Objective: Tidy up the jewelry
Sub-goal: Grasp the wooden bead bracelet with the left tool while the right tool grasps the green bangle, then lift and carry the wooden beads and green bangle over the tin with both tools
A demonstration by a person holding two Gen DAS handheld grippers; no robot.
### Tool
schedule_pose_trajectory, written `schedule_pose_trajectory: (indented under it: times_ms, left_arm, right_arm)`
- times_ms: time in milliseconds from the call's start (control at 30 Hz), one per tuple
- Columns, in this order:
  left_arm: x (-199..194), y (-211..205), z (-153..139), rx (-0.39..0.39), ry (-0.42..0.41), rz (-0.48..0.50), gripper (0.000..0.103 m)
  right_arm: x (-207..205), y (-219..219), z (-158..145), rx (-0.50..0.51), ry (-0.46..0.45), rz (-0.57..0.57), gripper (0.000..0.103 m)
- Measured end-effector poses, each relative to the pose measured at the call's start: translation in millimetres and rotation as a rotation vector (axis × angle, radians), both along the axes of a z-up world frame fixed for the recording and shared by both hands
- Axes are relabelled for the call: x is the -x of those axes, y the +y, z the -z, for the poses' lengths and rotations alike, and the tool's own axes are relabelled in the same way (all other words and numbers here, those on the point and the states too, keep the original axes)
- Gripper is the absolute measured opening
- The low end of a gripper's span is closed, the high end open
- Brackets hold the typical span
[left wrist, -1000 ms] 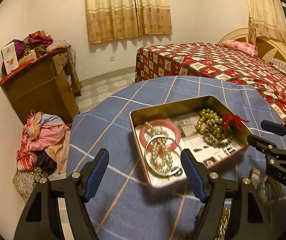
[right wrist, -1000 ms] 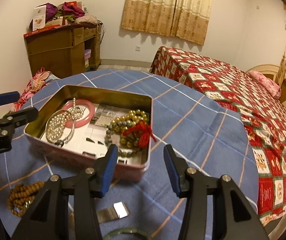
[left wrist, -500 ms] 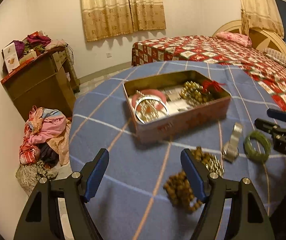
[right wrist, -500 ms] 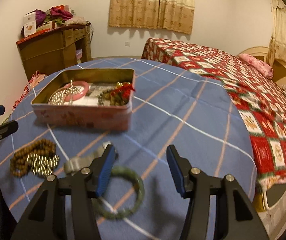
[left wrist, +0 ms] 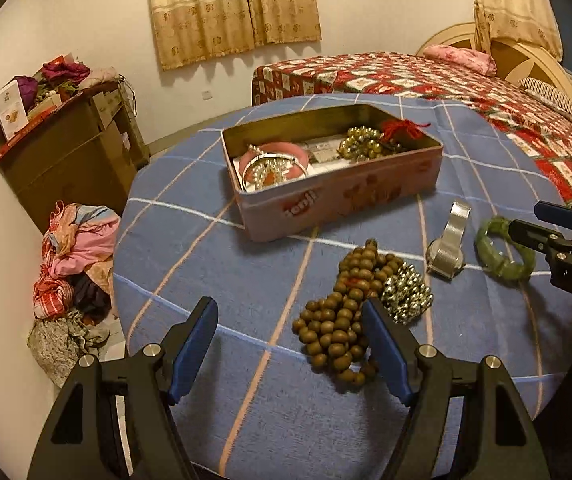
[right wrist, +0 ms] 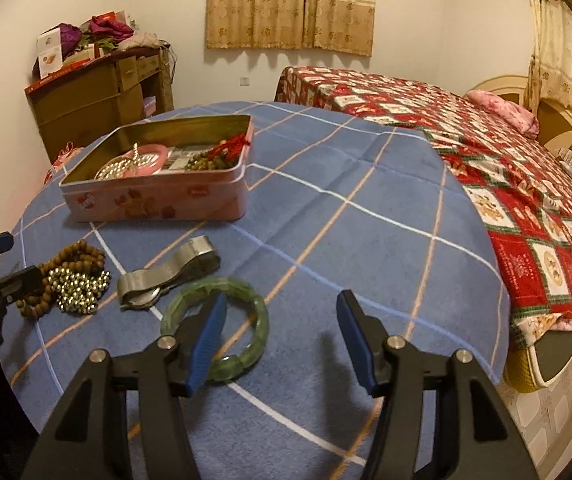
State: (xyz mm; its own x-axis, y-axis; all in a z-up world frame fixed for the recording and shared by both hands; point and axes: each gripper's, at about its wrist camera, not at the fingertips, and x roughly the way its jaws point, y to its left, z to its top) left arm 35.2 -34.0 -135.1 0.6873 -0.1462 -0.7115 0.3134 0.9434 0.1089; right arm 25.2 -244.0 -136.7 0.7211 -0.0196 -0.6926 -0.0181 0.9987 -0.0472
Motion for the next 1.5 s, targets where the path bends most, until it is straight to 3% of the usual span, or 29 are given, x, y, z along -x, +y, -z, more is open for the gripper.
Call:
schedule_pose_trajectory:
  times_ms: [200,367,400,467,500,567,633,700,1233,1500]
  left_arm:
    - [-1.2,0.0,7.1,0.012,0.017,0.016,0.073]
    - [1.9,-4.6,8.0,0.048,0.042,0.080,0.036]
    - [3.3,-6.2,8.1,0.051,0.043,0.090,0.029]
    - [5.5,-8.0,7.1,0.055,0.043,0.103,0.025]
    - [6.0,-7.0,6.2,0.063,0.043,0.107,0.015]
    - [5.9,-4.2,4.2,0.088,0.052,0.118,0.014]
    - [6.8,-3.6,1.6,0.088,0.044,0.117,0.013]
    - [8.5,-3.4,-3.3,0.092,0.026,0.118,0.006]
    - [19.5,7.4,-55.4,0.047,-0.180,0.055,0.006]
    - [16.4,15.0,-66.1,0.073,-0.207,0.013,0.006]
  right_arm:
    - [-1.5,1.6,10.9,0.014,0.018,0.005,0.060]
    - [-2.3,-0.2,14.4,-0.005,0.029,-0.007,0.059]
    - [-2.5,0.1,15.0,-0.012,0.032,-0.014,0.056]
    - [-1.4,2.3,15.4,-0.022,0.032,-0.030,0.049]
    - [-1.4,3.8,15.4,-0.023,0.031,-0.037,0.044]
    - [-0.2,6.7,15.0,-0.027,0.032,-0.056,0.034]
    - [-0.2,8.9,14.6,-0.027,0.033,-0.067,0.018]
    - [0.3,9.6,14.1,-0.027,0.030,-0.071,0.013]
    - [9.8,10.6,-15.9,0.033,-0.080,-0.048,0.009]
    - [11.0,16.8,-30.8,0.039,-0.130,-0.055,0.009]
